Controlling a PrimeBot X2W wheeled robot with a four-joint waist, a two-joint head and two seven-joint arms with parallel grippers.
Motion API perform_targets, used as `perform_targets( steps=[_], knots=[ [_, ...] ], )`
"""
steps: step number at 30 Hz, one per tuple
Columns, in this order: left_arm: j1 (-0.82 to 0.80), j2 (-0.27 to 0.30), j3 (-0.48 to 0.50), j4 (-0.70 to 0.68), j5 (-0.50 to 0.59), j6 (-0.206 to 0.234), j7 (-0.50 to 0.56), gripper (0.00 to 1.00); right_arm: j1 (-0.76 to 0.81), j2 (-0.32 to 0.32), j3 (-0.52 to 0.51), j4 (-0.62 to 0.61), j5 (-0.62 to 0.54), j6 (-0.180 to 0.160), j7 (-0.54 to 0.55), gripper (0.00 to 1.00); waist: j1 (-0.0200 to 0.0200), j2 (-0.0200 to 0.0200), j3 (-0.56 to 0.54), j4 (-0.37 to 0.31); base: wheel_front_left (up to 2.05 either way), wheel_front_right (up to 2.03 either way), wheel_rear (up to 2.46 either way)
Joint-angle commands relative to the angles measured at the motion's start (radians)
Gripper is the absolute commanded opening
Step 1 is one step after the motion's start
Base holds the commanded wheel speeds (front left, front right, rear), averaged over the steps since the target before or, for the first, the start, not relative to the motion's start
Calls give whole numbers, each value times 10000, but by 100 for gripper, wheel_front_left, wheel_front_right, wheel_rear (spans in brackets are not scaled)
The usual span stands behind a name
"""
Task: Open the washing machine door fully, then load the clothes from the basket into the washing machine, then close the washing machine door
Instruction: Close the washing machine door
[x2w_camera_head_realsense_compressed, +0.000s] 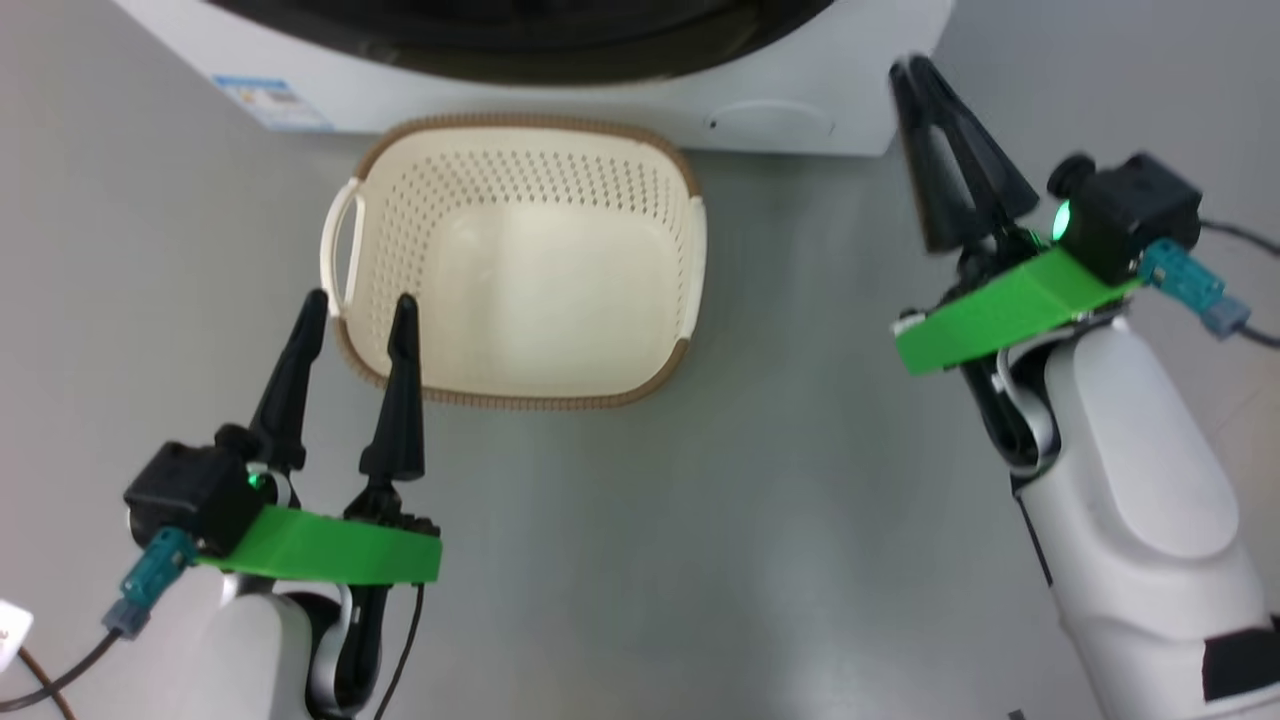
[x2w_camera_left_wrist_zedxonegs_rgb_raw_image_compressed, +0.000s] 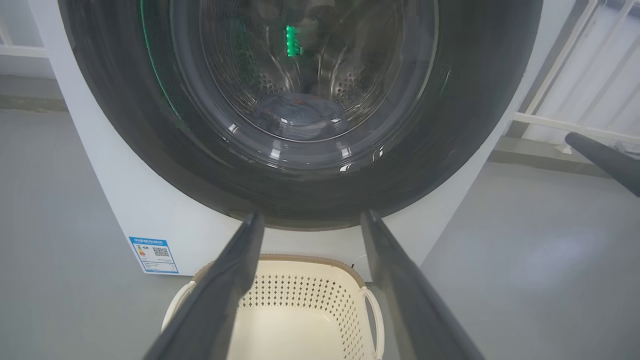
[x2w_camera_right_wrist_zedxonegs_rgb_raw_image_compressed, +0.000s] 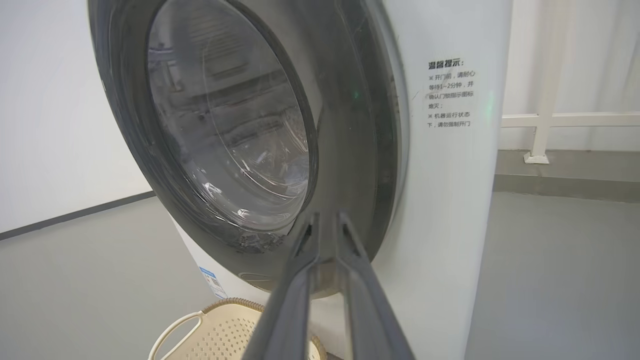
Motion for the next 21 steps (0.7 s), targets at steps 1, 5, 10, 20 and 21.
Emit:
perform_targets(
  steps=[1, 5, 10, 20, 21],
  knots=[
    [253, 269, 389, -148, 121, -25, -61, 100, 410, 312, 122, -286, 160, -57, -3, 100, 0, 0, -596, -370, 0, 0, 0],
    [576, 269, 522, -55, 212, -25, -61, 100, 1153, 404, -149, -388, 310, -57, -3, 100, 0, 0, -1072, -604, 0, 0, 0],
    [904, 324, 720, -33, 258, -25, -61, 100, 2146, 517, -437, -652, 319, -57, -3, 100, 0, 0, -1551, -901, 0, 0, 0],
    [1460, 432, 982, 20, 258, -25, -61, 100, 3615, 557, -904, -1265, -149, -57, -3, 100, 0, 0, -2333, -1415, 0, 0, 0],
    [1518, 450, 1007, 31, 264, -25, -61, 100, 3746, 565, -933, -1309, -113, -57, -3, 100, 0, 0, -2409, -1459, 0, 0, 0]
  ],
)
